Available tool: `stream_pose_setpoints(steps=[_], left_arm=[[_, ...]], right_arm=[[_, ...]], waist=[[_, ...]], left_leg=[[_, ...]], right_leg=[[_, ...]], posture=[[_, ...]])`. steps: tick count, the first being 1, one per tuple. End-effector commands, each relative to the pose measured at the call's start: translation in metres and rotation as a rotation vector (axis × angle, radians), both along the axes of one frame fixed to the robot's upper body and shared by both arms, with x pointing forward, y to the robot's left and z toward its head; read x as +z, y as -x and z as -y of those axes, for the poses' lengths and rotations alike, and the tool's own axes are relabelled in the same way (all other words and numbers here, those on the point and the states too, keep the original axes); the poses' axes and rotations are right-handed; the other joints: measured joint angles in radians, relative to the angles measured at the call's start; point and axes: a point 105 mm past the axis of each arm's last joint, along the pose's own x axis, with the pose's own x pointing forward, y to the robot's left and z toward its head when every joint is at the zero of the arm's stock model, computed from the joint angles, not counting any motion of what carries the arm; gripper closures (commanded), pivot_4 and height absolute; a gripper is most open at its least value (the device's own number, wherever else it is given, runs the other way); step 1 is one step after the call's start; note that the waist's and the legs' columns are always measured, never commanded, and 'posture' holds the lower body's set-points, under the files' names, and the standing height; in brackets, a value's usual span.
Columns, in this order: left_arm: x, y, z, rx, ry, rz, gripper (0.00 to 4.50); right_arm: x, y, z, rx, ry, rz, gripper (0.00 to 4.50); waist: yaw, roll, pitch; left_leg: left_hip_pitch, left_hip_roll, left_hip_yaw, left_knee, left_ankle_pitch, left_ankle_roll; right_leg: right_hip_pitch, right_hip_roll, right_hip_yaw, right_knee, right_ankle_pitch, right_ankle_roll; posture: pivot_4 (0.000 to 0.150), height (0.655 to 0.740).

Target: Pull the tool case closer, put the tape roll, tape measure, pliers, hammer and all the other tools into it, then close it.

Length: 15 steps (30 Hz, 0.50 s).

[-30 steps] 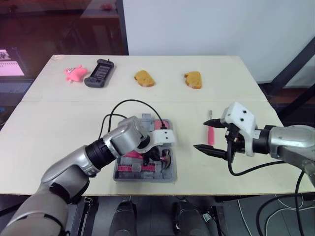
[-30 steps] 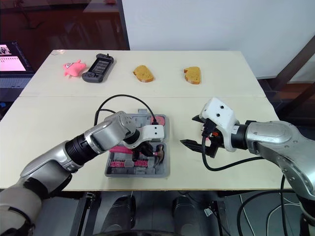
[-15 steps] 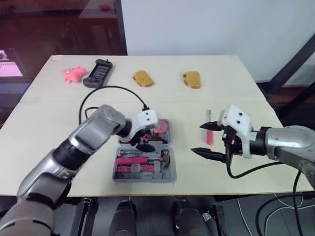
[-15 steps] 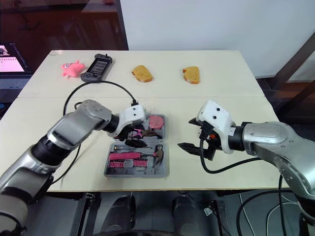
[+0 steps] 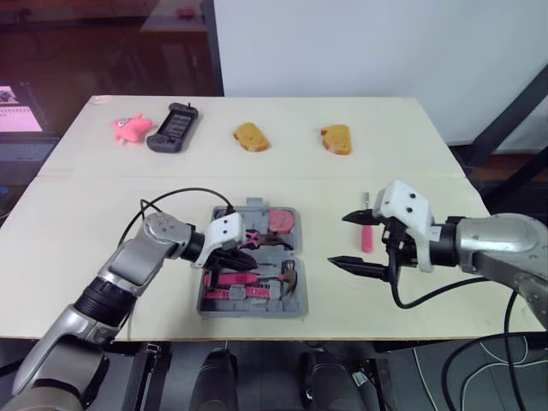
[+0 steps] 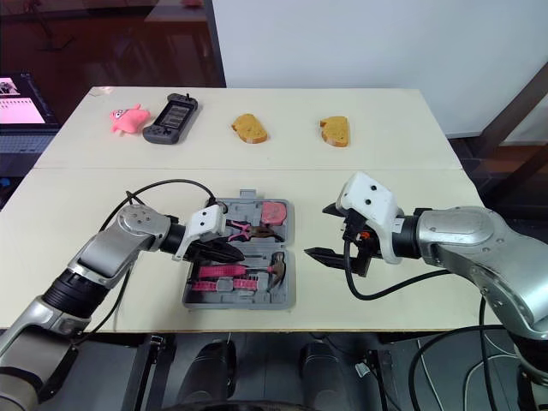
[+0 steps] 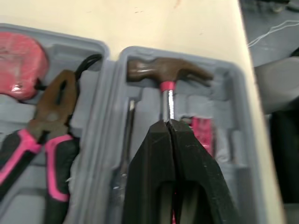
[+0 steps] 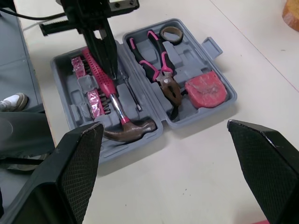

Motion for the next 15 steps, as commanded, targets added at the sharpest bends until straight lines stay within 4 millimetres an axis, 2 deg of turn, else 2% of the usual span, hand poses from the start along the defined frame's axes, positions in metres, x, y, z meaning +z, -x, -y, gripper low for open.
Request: stream_pose_setpoints(steps=[1,8,15], left_arm=[[-0.001,-0.002,-0.004,-0.001,0.01,0.049,4.46],[-0.018,0.007,-0.005,-0.023,-0.005,0.021,4.46],[-0.044,0.014,-0.009,-0.003,-0.042,-0.011,4.46]], right_arm=[[0.007,0.002,-0.003,0.022,-0.003,0.026,0.0],[0.007,0.002,-0.003,0.023,-0.004,0.026,0.0],[0.007,0.001,-0.003,0.022,-0.001,0.025,0.0]], waist=[[-0.001,0.0,0.0],[-0.003,0.0,0.0],[-0.002,0.001,0.0]], left_leg=[[0.0,0.0,0.0,0.0,0.0,0.0],[0.0,0.0,0.0,0.0,0.0,0.0],[0.0,0.0,0.0,0.0,0.0,0.0]], right_leg=[[0.0,0.0,0.0,0.0,0.0,0.0],[0.0,0.0,0.0,0.0,0.0,0.0],[0.001,0.0,0.0,0.0,0.0,0.0]], posture=[[0.15,0.7207],[0.15,0.7207],[0.15,0.7207]])
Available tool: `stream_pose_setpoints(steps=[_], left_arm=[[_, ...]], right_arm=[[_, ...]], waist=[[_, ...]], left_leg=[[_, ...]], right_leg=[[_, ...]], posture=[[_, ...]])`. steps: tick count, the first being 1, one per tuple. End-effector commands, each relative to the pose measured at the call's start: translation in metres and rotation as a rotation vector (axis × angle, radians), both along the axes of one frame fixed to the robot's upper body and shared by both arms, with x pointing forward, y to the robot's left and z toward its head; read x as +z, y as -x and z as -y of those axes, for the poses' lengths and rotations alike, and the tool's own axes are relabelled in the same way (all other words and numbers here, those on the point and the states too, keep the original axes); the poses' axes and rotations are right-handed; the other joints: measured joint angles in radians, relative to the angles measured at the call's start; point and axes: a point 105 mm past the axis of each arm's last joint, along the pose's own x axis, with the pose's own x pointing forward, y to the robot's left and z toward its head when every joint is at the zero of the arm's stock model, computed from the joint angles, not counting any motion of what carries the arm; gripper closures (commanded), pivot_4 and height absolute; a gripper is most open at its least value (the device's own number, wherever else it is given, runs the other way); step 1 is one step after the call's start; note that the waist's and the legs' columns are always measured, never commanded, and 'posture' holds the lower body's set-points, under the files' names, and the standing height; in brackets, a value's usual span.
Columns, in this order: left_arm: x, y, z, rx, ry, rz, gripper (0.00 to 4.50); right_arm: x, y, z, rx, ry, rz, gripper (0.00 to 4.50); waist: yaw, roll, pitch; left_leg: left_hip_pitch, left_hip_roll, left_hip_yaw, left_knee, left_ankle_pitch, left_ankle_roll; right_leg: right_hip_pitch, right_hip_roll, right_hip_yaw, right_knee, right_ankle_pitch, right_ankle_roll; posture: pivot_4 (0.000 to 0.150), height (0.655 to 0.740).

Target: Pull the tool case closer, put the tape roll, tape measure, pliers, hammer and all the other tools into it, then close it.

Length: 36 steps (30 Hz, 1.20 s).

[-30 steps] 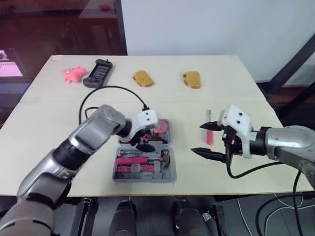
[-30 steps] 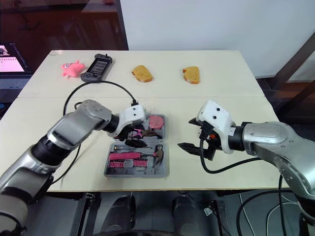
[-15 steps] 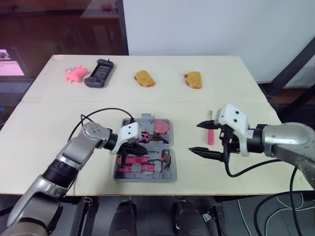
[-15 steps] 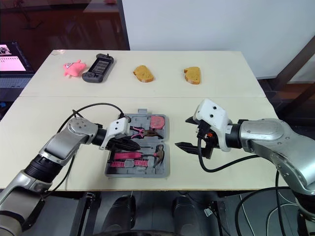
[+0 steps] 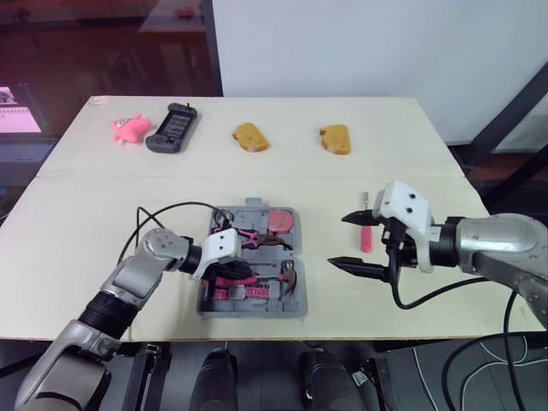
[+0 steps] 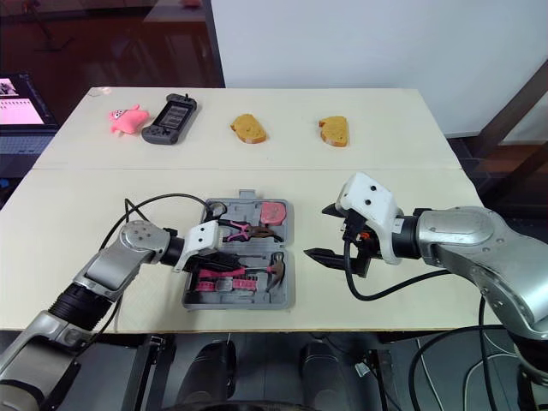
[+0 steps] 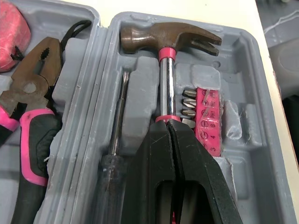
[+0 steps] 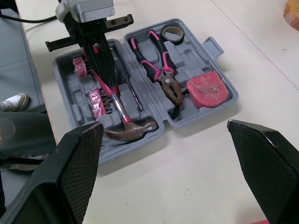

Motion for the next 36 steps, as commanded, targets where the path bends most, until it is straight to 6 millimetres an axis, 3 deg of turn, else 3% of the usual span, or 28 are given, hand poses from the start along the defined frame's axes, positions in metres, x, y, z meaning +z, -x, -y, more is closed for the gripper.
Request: stream_pose_setpoints(steps=[1,10,15,20,24,29,33,36], left_arm=[[-0.019,0.007,-0.003,0.001,-0.042,-0.022,4.46],[-0.065,0.018,-0.017,0.031,-0.117,-0.047,4.46],[-0.067,0.019,-0.013,0.041,-0.098,-0.062,4.46],[-0.068,0.02,-0.007,0.036,-0.098,-0.076,4.46],[-0.047,0.011,-0.003,0.079,-0.005,-0.078,4.46],[0.009,0.004,-0.007,0.097,0.198,-0.028,4.46],[0.041,-0.009,-0.031,0.183,0.248,0.105,4.46],[0.064,-0.012,-0.071,0.29,0.265,0.164,3.62]], right_arm=[[0.007,0.0,-0.002,0.014,0.004,0.032,0.0],[0.007,-0.001,-0.002,0.017,0.008,0.03,0.0],[0.008,0.0,-0.001,0.019,0.011,0.029,0.0],[0.009,0.0,-0.002,0.023,0.009,0.033,0.0],[0.009,-0.001,-0.002,0.023,0.008,0.042,0.0],[0.008,-0.003,0.001,0.005,-0.037,0.086,0.0],[0.01,-0.002,0.005,0.022,-0.133,0.055,0.0],[0.001,-0.006,0.023,-0.006,-0.159,0.02,0.0]], waist=[[0.001,0.0,0.0],[0.004,0.009,-0.008],[0.012,0.015,-0.012],[0.017,0.017,-0.015],[0.019,0.018,-0.016],[0.012,0.016,-0.015],[0.013,0.016,-0.014],[0.014,0.014,-0.013]], left_leg=[[0.0,0.0,0.0,0.0,0.0,0.0],[0.007,0.0,0.0,0.0,0.0,0.001],[0.019,0.0,0.001,-0.003,-0.003,0.004],[0.02,0.0,0.001,-0.003,-0.003,0.004],[0.02,0.0,0.001,-0.003,-0.003,0.004],[0.019,0.0,0.002,-0.004,-0.003,0.004],[0.016,0.0,0.002,-0.004,-0.003,0.005],[0.016,0.0,0.002,-0.004,-0.003,0.005]], right_leg=[[0.001,0.0,0.0,0.0,0.0,0.0],[0.008,0.0,0.0,-0.003,0.0,-0.001],[0.022,0.0,0.0,-0.011,-0.003,-0.004],[0.024,0.0,0.0,-0.013,-0.003,-0.005],[0.025,0.0,0.0,-0.014,-0.003,-0.005],[0.023,0.0,0.0,-0.014,-0.003,-0.005],[0.019,0.0,0.0,-0.013,-0.002,-0.004],[0.019,0.0,0.0,-0.013,-0.002,-0.004]], posture=[[0.15,0.7207],[0.15,0.7207],[0.15,0.7207],[0.15,0.7207],[0.15,0.7207],[0.15,0.7207],[0.15,0.7207],[0.15,0.7207]])
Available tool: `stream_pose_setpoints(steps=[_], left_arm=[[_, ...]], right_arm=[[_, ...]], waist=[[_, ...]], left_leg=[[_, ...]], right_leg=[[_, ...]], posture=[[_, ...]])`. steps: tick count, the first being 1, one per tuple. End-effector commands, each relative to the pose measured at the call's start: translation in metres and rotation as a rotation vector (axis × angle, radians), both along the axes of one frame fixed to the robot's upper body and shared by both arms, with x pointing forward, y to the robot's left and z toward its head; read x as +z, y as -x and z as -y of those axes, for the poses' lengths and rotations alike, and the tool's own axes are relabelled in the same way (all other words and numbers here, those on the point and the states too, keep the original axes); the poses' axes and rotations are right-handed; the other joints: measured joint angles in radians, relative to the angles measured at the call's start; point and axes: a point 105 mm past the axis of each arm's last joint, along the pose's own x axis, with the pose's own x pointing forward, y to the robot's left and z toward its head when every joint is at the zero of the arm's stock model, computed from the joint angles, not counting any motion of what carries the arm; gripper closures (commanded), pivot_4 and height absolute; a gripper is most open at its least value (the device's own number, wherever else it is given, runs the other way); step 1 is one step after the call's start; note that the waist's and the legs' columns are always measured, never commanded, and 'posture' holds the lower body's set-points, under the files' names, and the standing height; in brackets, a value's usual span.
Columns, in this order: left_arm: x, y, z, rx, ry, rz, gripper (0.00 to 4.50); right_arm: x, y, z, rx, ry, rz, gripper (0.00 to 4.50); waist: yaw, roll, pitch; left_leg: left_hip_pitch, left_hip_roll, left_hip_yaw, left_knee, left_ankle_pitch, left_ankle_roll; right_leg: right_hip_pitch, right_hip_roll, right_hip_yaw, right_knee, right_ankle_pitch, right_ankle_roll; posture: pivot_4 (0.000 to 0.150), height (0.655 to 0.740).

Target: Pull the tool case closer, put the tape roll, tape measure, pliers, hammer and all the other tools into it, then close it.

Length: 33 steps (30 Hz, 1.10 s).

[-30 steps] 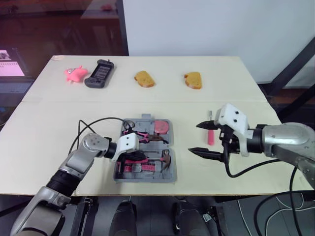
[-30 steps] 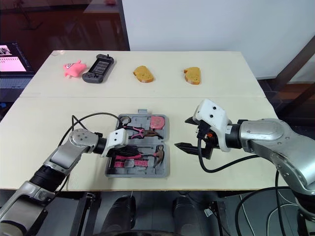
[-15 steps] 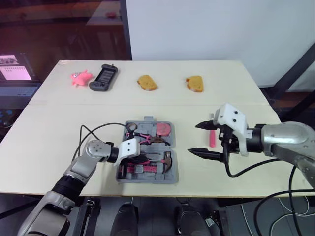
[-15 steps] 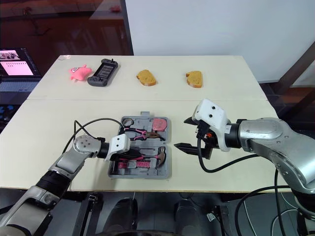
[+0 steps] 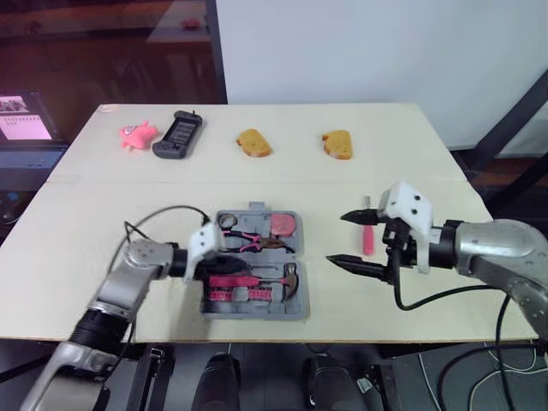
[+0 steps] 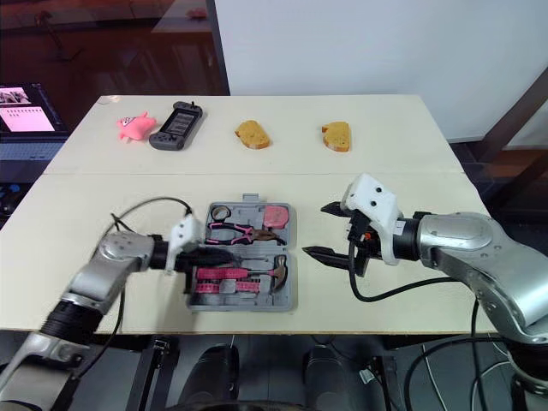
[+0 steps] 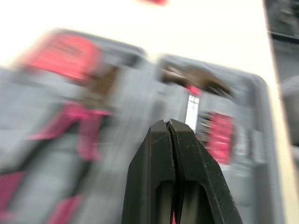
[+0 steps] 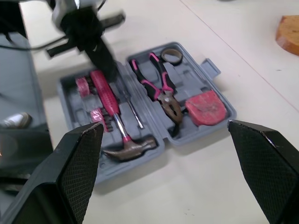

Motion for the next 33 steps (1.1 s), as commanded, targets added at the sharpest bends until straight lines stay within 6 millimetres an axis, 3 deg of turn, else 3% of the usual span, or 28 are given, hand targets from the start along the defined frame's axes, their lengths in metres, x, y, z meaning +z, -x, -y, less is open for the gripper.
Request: stream_pose_setpoints(steps=[1,4,7,10,13,17,23,27,30,33], left_arm=[[0.031,-0.003,-0.046,0.132,0.033,0.098,3.17],[0.036,0.0,-0.075,0.226,0.031,0.124,1.57],[0.033,0.01,-0.122,0.352,-0.016,0.16,0.03],[0.036,0.025,-0.172,0.524,-0.028,0.211,0.03],[0.029,0.042,-0.208,0.701,0.008,0.231,0.03],[0.019,0.059,-0.229,0.821,0.061,0.193,0.03],[0.015,0.069,-0.24,0.88,0.066,0.189,0.03],[0.037,0.048,-0.239,0.948,0.197,0.254,0.03],[0.052,0.036,-0.217,0.875,0.229,0.279,0.03],[0.06,0.029,-0.179,0.685,0.139,0.282,0.03]], right_arm=[[-0.001,-0.002,0.021,-0.018,-0.04,0.011,0.0],[-0.002,-0.004,0.034,-0.057,-0.122,0.027,0.0],[-0.01,-0.006,0.062,-0.118,-0.11,0.054,0.0],[-0.031,-0.007,0.106,-0.26,-0.118,0.03,0.0],[-0.061,0.008,0.147,-0.406,-0.123,-0.006,0.0],[-0.068,0.013,0.174,-0.53,-0.09,0.089,0.0],[-0.066,0.011,0.182,-0.58,-0.121,0.14,0.0],[-0.056,0.001,0.166,-0.53,-0.144,0.147,0.0],[-0.046,-0.005,0.156,-0.515,-0.161,0.148,0.0],[-0.052,-0.014,0.149,-0.544,-0.093,0.057,0.0]], waist=[[-0.001,-0.002,0.001],[-0.001,-0.003,0.002],[0.0,-0.003,0.002],[-0.003,-0.006,0.004],[0.006,-0.008,0.004],[0.003,-0.007,0.004],[-0.005,-0.008,0.004],[-0.001,-0.008,0.004],[0.0,-0.008,0.005],[0.001,-0.008,0.005]], left_leg=[[0.0,0.0,0.0,0.0,0.0,0.0],[0.0,0.0,0.001,-0.002,0.0,0.0],[0.0,0.0,0.001,-0.001,0.0,0.0],[0.001,0.0,0.001,-0.004,0.0,0.0],[0.001,0.0,0.002,-0.004,0.0,0.0],[0.001,0.0,0.004,-0.005,0.0,-0.001],[0.004,0.0,0.004,-0.007,0.0,-0.001],[0.004,0.0,0.005,-0.009,0.0,-0.002],[0.004,0.0,0.005,-0.009,0.001,-0.003],[0.004,0.0,0.005,-0.01,0.001,-0.003]], right_leg=[[0.0,0.0,0.0,0.0,0.0,0.0],[-0.001,0.0,0.0,-0.001,0.0,0.0],[-0.001,0.0,0.0,-0.001,0.0,0.0],[-0.001,0.0,0.0,-0.002,0.0,0.0],[-0.001,-0.001,0.0,-0.003,0.0,0.0],[-0.001,-0.003,0.0,-0.003,0.0,0.0],[-0.001,-0.003,0.0,-0.003,0.0,-0.002],[-0.001,-0.003,0.0,-0.003,0.0,-0.002],[-0.001,-0.003,0.0,-0.003,0.0,-0.002],[-0.001,-0.003,0.0,-0.003,0.0,-0.002]], posture=[[0.15,0.7207],[0.15,0.7207],[0.15,0.7207],[0.15,0.7207],[0.15,0.7207],[0.15,0.7207],[0.15,0.7207],[0.15,0.7207],[0.15,0.7207],[0.15,0.7207]])
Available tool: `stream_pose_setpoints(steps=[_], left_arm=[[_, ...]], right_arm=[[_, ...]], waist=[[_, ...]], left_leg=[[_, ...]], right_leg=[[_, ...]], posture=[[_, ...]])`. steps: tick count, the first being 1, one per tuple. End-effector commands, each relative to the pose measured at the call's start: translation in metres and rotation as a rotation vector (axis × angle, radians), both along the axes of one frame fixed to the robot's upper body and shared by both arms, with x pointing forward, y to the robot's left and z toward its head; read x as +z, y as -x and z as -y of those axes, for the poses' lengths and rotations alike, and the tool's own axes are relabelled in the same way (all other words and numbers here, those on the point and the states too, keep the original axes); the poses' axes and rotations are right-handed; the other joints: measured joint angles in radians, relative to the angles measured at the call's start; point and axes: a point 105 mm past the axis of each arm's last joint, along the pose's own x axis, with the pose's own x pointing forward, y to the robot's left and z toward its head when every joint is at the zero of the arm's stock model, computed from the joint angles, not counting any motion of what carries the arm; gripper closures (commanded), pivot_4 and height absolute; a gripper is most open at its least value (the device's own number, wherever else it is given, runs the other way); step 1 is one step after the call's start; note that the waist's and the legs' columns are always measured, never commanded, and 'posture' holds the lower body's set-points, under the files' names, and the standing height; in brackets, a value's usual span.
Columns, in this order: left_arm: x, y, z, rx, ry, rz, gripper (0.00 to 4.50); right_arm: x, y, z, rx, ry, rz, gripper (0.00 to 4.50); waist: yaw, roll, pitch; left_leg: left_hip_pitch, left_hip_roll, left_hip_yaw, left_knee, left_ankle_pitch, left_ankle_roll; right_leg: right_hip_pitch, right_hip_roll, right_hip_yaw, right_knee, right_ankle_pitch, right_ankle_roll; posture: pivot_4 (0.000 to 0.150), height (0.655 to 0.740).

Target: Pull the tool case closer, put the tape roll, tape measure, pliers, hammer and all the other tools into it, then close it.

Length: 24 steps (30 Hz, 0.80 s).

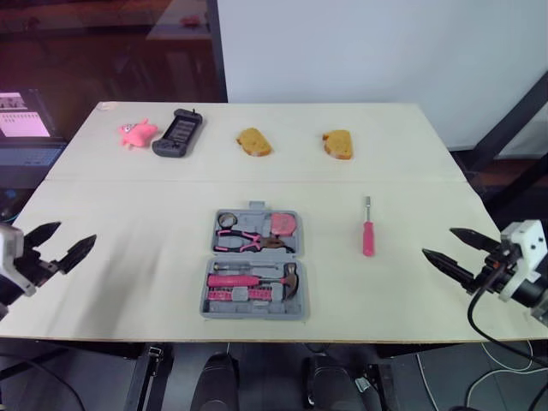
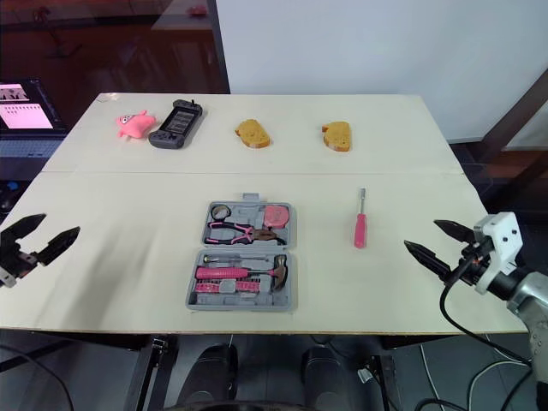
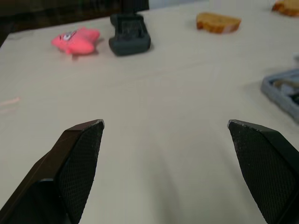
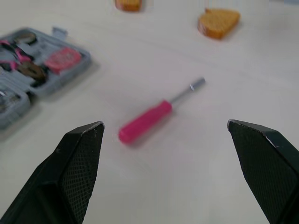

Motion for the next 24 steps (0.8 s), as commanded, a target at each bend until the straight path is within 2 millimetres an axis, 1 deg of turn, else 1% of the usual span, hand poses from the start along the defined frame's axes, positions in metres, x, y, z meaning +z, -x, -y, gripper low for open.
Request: stream_pose_setpoints(steps=[1,3,5,7,9,11,15,17,20,24], left_arm=[[0.018,-0.006,0.04,-0.191,-0.139,0.015,0.03],[0.025,-0.008,0.07,-0.325,-0.176,0.003,0.03],[0.03,-0.005,0.098,-0.453,-0.181,-0.03,0.03],[0.032,0.001,0.115,-0.531,-0.181,-0.058,0.03],[0.038,0.003,0.128,-0.573,-0.193,-0.057,0.03],[0.043,0.004,0.138,-0.593,-0.201,-0.049,0.03],[0.05,0.008,0.151,-0.623,-0.193,-0.034,0.03],[0.052,0.013,0.156,-0.644,-0.179,-0.047,0.03],[0.054,0.015,0.158,-0.641,-0.172,-0.049,0.03],[0.05,0.022,0.163,-0.638,-0.163,-0.064,0.03]], right_arm=[[0.003,-0.007,-0.012,0.008,0.075,-0.074,0.0],[0.002,-0.014,-0.029,0.032,0.109,-0.092,0.0],[0.004,-0.025,-0.04,0.01,0.138,-0.092,0.0],[0.003,-0.032,-0.043,-0.027,0.163,-0.117,0.0],[-0.004,-0.044,-0.043,-0.097,0.226,-0.164,0.0],[-0.004,-0.056,-0.045,-0.138,0.243,-0.185,0.0],[-0.001,-0.082,-0.048,-0.239,0.118,-0.299,0.0],[0.002,-0.098,-0.046,-0.305,0.09,-0.313,0.0],[0.003,-0.111,-0.046,-0.353,0.051,-0.349,0.0],[-0.002,-0.124,-0.058,-0.362,-0.003,-0.417,0.0]], waist=[[0.001,0.0,0.0],[0.002,0.0,0.0],[-0.002,0.0,0.0],[-0.005,0.0,0.0],[-0.01,0.0,0.0],[-0.017,0.0,0.001],[-0.026,0.0,0.001],[-0.025,0.0,0.002],[-0.02,0.0,0.002],[-0.021,0.001,0.002]], left_leg=[[0.0,0.0,0.0,0.0,0.0,0.0],[0.0,0.0,0.0,-0.001,0.0,-0.001],[0.0,0.0,0.0,-0.001,0.0,-0.001],[0.0,0.0,0.0,-0.001,0.0,-0.001],[0.0,0.0,0.0,-0.001,0.0,-0.001],[0.0,0.0,0.0,-0.002,0.0,0.0],[0.0,0.0,0.0,-0.002,0.001,0.0],[0.0,0.0,0.0,-0.002,0.001,0.0],[-0.001,0.0,0.0,-0.003,0.001,0.0],[-0.002,0.0,0.0,-0.003,0.001,0.0]], right_leg=[[0.0,0.0,0.0,0.0,0.0,0.0],[0.0,0.0,0.0,0.0,0.0,0.0],[-0.001,0.0,0.0,0.0,0.0,0.0],[-0.001,0.0,0.001,0.0,0.0,0.0],[-0.001,0.0,0.001,0.0,0.0,0.0],[-0.002,0.0,0.001,0.0,0.0,0.0],[-0.002,0.0,0.001,0.0,0.0,0.0],[-0.003,0.0,0.001,0.0,0.0,0.0],[-0.003,0.0,0.001,0.0,0.0,0.0],[-0.004,0.0,0.001,0.0,0.0,0.0]], posture=[[0.15,0.7207],[0.15,0.7207],[0.15,0.7207],[0.15,0.7207],[0.15,0.7207],[0.15,0.7207],[0.15,0.7207],[0.15,0.7207],[0.15,0.7207],[0.15,0.7207]])
